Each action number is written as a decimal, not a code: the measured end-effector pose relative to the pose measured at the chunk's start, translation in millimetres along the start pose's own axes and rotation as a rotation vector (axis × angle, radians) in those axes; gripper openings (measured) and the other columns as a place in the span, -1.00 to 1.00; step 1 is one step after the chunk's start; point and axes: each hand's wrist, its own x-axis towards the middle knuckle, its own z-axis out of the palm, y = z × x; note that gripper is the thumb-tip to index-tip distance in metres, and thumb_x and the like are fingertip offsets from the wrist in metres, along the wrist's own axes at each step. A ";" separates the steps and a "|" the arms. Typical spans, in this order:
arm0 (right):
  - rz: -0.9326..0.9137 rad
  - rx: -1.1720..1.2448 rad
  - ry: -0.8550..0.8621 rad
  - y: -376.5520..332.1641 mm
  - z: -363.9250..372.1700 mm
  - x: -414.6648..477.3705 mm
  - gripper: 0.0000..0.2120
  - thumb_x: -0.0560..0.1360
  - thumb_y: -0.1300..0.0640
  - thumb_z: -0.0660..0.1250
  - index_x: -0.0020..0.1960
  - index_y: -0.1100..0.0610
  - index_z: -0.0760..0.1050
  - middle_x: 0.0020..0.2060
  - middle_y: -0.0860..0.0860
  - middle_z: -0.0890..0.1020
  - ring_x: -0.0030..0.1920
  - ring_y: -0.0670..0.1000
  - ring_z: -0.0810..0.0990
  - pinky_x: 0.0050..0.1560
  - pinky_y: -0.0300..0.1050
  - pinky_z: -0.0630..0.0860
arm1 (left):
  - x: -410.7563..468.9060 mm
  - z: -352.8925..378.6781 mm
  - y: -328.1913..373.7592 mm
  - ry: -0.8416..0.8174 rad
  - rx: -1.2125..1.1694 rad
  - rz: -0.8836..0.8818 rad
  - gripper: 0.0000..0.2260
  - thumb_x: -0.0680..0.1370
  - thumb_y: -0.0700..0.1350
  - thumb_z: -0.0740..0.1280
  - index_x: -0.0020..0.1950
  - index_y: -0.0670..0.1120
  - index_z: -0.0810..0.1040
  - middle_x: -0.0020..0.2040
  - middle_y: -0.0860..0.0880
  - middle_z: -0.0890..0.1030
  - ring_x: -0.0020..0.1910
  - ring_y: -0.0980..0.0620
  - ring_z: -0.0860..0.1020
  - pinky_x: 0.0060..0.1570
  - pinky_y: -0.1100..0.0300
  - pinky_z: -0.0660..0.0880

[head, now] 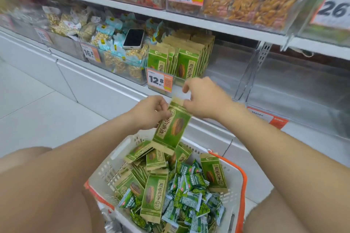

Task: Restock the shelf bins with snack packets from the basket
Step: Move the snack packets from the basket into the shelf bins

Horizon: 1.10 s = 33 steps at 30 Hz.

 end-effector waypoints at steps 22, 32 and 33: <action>0.245 0.954 0.551 38.1 -31.2 23.3 -0.92 0.50 0.08 0.54 -0.07 0.07 0.68 -0.22 -0.05 0.75 -0.20 -0.04 0.72 -0.15 -0.07 0.63 | 14.1 -11.9 102.5 0.289 -0.354 0.088 -0.49 0.49 0.01 0.60 0.36 0.08 0.47 0.07 -0.01 0.65 -0.03 0.08 0.67 -0.29 0.32 0.56; 0.146 1.154 0.455 34.6 -17.2 43.0 -0.84 0.58 0.04 0.46 0.11 0.07 0.70 -0.09 0.00 0.78 -0.03 0.04 0.76 0.09 0.21 0.68 | 44.3 -20.1 91.8 0.038 -0.576 0.099 -0.76 0.66 -0.10 0.38 0.29 -0.15 0.64 0.13 -0.20 0.73 0.17 -0.24 0.69 0.16 -0.18 0.65; 0.111 1.096 0.498 33.1 -17.4 45.1 -0.86 0.59 0.05 0.45 0.11 0.06 0.70 -0.10 -0.03 0.78 -0.04 0.02 0.76 0.06 0.20 0.69 | 45.2 -21.2 92.6 0.073 -0.573 0.132 -0.77 0.65 -0.10 0.40 0.27 -0.14 0.66 0.09 -0.16 0.75 0.12 -0.17 0.71 0.07 -0.06 0.68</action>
